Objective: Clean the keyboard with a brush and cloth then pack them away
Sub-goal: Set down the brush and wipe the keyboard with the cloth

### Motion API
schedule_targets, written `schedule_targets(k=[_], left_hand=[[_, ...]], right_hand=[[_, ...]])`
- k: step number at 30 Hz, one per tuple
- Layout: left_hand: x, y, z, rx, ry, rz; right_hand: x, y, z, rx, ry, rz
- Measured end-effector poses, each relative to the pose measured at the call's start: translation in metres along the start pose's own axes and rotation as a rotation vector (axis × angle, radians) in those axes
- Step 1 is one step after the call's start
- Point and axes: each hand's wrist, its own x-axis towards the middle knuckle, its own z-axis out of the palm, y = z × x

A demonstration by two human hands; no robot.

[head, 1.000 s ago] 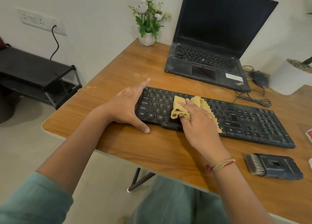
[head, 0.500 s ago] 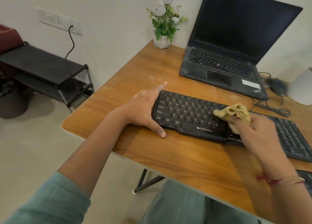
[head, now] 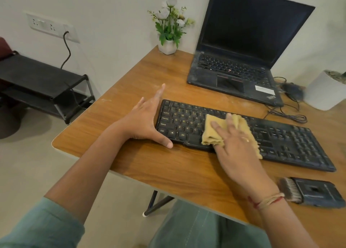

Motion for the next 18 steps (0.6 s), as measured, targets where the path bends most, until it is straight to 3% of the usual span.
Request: schedule_targets(k=[3,12,15,18], left_hand=[[-0.001,0.0,0.0,-0.037,-0.036,-0.055],[0.002,0.002,0.0,-0.014,0.006,-0.042],[0.004,-0.003,0.002,0.023,0.008,-0.036],[0.007,-0.004,0.002,0.022,0.024,-0.061]], right_hand=[[-0.002,0.005,-0.007,0.052,-0.004,-0.027],[0.007,0.073,-0.019,-0.15,0.059,0.339],[0.009,0.056,-0.016,-0.063,0.057,0.325],[0.001,0.026,-0.01,0.112,0.055,0.129]])
